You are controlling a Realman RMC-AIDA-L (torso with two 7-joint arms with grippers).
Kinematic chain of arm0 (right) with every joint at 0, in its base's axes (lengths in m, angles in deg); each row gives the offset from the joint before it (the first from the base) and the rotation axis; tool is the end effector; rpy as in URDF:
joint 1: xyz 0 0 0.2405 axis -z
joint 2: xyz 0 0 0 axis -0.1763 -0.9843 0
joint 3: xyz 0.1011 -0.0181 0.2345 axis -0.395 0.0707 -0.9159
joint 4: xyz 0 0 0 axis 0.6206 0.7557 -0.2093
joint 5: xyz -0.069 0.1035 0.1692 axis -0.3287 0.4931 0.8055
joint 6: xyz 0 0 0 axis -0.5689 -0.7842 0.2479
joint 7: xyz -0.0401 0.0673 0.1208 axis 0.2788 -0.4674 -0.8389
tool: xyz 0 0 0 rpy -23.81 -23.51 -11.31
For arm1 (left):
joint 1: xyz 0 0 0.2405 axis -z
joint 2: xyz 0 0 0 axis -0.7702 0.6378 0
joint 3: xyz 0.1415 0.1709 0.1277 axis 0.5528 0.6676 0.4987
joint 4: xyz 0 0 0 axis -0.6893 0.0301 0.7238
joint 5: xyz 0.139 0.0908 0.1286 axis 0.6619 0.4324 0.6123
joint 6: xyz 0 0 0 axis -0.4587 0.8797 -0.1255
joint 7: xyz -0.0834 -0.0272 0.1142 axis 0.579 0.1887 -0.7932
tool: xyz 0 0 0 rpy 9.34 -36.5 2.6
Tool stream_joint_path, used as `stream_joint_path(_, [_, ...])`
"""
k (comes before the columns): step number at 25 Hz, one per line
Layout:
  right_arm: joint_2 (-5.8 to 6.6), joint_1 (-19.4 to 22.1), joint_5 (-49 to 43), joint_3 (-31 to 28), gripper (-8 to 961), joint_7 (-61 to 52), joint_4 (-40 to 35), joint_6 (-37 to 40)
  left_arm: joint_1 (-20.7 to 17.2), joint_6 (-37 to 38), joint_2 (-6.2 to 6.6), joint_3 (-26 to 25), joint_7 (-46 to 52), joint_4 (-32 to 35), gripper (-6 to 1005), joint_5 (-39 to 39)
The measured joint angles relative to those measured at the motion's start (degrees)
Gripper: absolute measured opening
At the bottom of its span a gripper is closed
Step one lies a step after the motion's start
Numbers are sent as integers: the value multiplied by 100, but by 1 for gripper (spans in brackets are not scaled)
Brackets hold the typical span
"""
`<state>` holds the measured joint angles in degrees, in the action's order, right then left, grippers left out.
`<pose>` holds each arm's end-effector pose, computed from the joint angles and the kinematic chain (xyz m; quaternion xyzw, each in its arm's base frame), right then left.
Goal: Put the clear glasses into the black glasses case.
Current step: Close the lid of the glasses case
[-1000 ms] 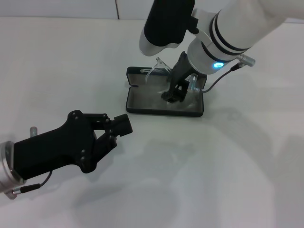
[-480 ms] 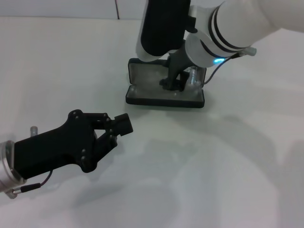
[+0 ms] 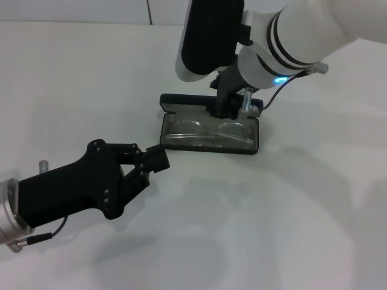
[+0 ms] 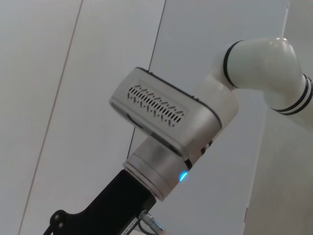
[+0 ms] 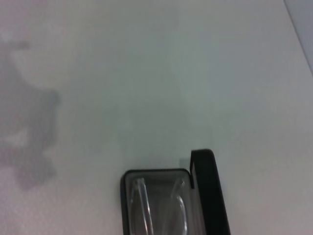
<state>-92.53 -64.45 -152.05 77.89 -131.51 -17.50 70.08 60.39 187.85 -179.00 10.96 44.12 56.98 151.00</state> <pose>0.0449 0.3817 -0.0800 -0.9574 -0.0351 -0.1836 0.2202 -0.2565 0.2386 -0.0025 -0.8830 -0.1603 -0.4286 0.1041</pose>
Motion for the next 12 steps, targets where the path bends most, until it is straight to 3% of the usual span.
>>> stream_joint_path(6, [1, 323, 40, -50, 396, -2, -489, 11, -30, 2, 17, -109, 0, -11, 84, 0])
stream_joint_path(12, [2, 1108, 71, -701, 395, 3, -1105, -136, -104, 52, -4, -513, 0, -11, 83, -5])
